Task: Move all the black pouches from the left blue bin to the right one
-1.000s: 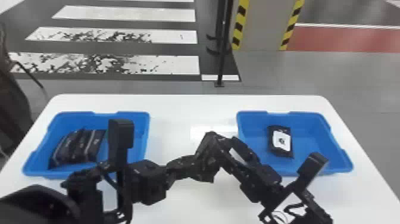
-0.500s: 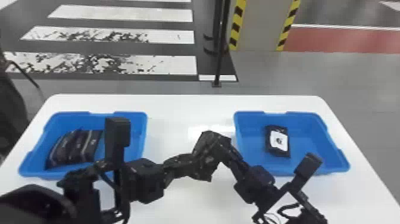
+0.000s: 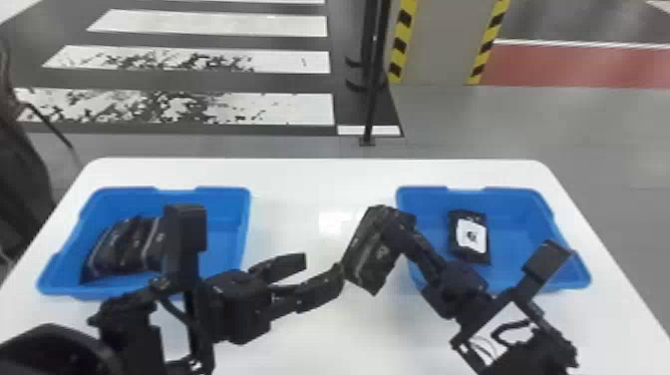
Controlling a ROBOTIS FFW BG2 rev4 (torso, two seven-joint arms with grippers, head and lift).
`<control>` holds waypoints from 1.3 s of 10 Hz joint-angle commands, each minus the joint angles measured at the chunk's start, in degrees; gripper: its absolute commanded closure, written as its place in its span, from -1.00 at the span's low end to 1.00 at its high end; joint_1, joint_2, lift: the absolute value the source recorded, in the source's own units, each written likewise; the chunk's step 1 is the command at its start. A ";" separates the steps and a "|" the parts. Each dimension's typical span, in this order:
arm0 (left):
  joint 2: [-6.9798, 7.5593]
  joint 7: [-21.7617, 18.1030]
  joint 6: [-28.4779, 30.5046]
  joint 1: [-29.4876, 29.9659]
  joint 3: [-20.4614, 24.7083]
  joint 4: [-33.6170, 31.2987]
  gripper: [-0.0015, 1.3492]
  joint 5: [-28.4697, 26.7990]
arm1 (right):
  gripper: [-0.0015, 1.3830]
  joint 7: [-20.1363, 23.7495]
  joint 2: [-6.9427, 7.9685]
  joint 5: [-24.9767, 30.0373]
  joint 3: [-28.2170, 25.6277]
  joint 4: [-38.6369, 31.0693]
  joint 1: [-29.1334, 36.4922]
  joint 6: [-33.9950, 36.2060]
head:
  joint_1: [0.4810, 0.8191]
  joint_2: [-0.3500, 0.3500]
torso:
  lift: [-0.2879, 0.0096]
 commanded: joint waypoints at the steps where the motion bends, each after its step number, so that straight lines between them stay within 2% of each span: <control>1: -0.32 0.00 -0.23 1.77 2.05 -0.96 -0.77 0.01 | 0.85 0.01 -0.79 3.29 -5.42 2.68 -3.42 0.00 | 0.27 -0.24 | -0.01; 4: -0.67 0.00 -0.23 3.46 6.96 -2.51 -0.76 -0.79 | 0.85 -0.08 -1.50 12.32 -13.30 13.64 -11.44 0.14 | 0.27 -0.48 | -0.01; 5: -0.93 0.00 -0.51 3.60 8.56 -2.79 -0.76 -1.14 | 0.69 -0.17 -1.50 15.75 -15.36 17.02 -13.55 0.14 | 0.27 -0.54 | -0.01; 6: -1.02 0.00 -0.80 3.46 9.59 -2.79 -0.77 -1.82 | -0.07 -0.61 -1.23 19.29 -17.42 17.44 -13.83 -0.14 | 0.27 -0.56 | -0.01; 7: -1.02 0.00 -0.80 3.17 10.62 -2.79 -0.77 -2.74 | -0.76 -0.70 -0.97 20.78 -18.33 16.74 -12.42 -1.40 | 0.27 -0.62 | -0.01; 8: -0.93 0.09 -0.65 2.75 11.64 -2.79 -0.76 -3.88 | -0.93 -0.87 -0.27 23.63 -19.02 13.78 -9.47 -3.51 | 0.27 -0.64 | -0.01; 10: -0.93 0.97 0.19 1.77 14.27 -2.79 -0.76 -5.94 | -0.74 -1.58 1.76 28.55 -17.87 2.39 -0.19 -6.75 | 0.27 -0.59 | -0.01; 11: -1.02 2.11 1.31 1.07 15.76 -2.79 -0.76 -7.19 | -0.73 -1.75 2.37 28.32 -15.02 -1.82 3.89 -8.30 | 0.27 -0.54 | -0.01; 13: -1.02 3.69 5.67 -1.33 18.39 -1.52 -0.77 -11.65 | -0.73 -1.84 3.07 26.03 -8.96 -7.45 9.37 -10.12 | 0.27 -0.18 | -0.01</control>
